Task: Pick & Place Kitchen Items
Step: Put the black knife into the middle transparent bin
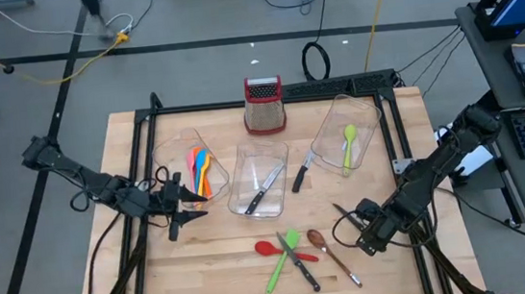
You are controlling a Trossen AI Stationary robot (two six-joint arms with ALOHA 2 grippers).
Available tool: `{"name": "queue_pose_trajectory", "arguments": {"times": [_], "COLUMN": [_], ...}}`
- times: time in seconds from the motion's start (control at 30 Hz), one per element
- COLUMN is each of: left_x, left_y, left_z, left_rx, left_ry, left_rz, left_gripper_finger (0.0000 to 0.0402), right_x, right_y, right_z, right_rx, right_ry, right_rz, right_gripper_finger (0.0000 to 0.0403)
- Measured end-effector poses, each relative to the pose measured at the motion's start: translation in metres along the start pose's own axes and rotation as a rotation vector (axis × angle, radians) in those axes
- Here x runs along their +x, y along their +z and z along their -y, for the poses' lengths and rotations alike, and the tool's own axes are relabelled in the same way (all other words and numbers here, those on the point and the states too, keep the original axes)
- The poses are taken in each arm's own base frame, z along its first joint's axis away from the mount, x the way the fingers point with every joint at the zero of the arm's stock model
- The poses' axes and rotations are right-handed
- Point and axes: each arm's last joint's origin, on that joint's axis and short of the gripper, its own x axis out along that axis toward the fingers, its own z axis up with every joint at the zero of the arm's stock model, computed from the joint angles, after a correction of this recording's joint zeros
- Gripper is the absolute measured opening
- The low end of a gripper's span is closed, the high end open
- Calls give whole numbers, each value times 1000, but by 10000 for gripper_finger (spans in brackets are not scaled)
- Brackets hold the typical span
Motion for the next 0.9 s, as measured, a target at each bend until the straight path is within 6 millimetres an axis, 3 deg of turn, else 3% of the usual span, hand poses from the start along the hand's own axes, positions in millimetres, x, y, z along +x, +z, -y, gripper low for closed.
{"name": "queue_pose_trajectory", "arguments": {"times": [0.9], "left_x": [0], "left_y": [0], "left_z": [0], "left_rx": [-8], "left_ry": [-3], "left_rz": [-1], "left_gripper_finger": [186], "right_x": [4], "right_y": [2], "right_z": [3], "right_rx": [24], "right_ry": [-10], "right_rz": [46], "right_gripper_finger": [100]}}
